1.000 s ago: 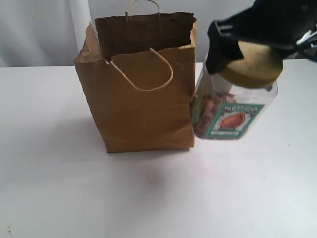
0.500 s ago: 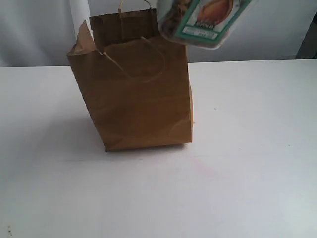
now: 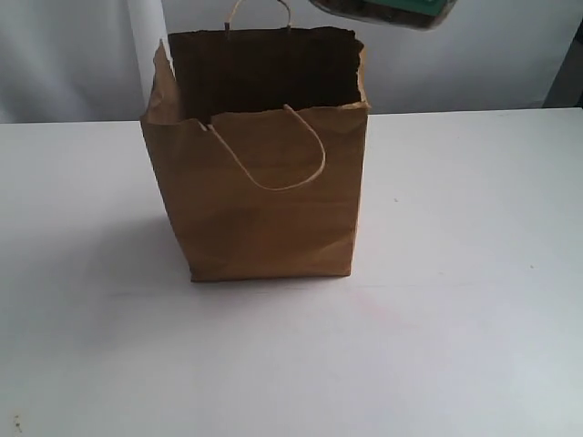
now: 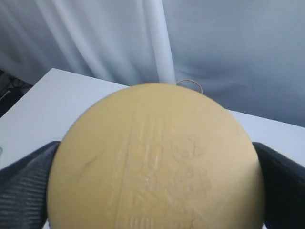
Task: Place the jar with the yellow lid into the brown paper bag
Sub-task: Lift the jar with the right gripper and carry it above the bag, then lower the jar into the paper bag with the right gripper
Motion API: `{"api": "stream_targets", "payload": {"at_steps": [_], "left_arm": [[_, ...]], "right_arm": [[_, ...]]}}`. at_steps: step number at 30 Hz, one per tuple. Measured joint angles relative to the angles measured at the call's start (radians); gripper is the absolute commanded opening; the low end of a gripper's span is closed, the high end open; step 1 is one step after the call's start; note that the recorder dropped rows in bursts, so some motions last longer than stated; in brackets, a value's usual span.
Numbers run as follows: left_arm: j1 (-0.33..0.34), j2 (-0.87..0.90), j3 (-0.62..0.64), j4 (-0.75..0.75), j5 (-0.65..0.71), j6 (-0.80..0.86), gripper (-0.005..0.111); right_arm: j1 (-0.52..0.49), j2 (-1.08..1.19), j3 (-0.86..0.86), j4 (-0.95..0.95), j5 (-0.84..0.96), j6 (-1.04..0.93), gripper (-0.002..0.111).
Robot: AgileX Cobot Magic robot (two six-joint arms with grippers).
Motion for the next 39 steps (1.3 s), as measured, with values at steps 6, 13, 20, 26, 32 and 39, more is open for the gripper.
{"api": "stream_targets", "payload": {"at_steps": [6, 13, 20, 26, 32, 39], "left_arm": [[0.0, 0.0, 0.0, 0.0, 0.0, 0.0, 0.001], [0.0, 0.0, 0.0, 0.0, 0.0, 0.0, 0.001], [0.0, 0.0, 0.0, 0.0, 0.0, 0.0, 0.001], [0.0, 0.0, 0.0, 0.0, 0.0, 0.0, 0.001], [0.0, 0.0, 0.0, 0.0, 0.0, 0.0, 0.001], [0.0, 0.0, 0.0, 0.0, 0.0, 0.0, 0.001]], "right_arm": [[0.0, 0.088, -0.001, 0.032, -0.11, -0.034, 0.0], [0.0, 0.225, -0.001, 0.085, -0.267, -0.097, 0.0], [0.023, 0.321, -0.001, 0.12, -0.317, -0.149, 0.0], [0.082, 0.381, -0.001, 0.073, -0.332, -0.168, 0.0], [0.158, 0.438, -0.001, -0.16, -0.319, -0.03, 0.0], [0.171, 0.502, -0.001, -0.261, -0.286, 0.095, 0.0]]}}
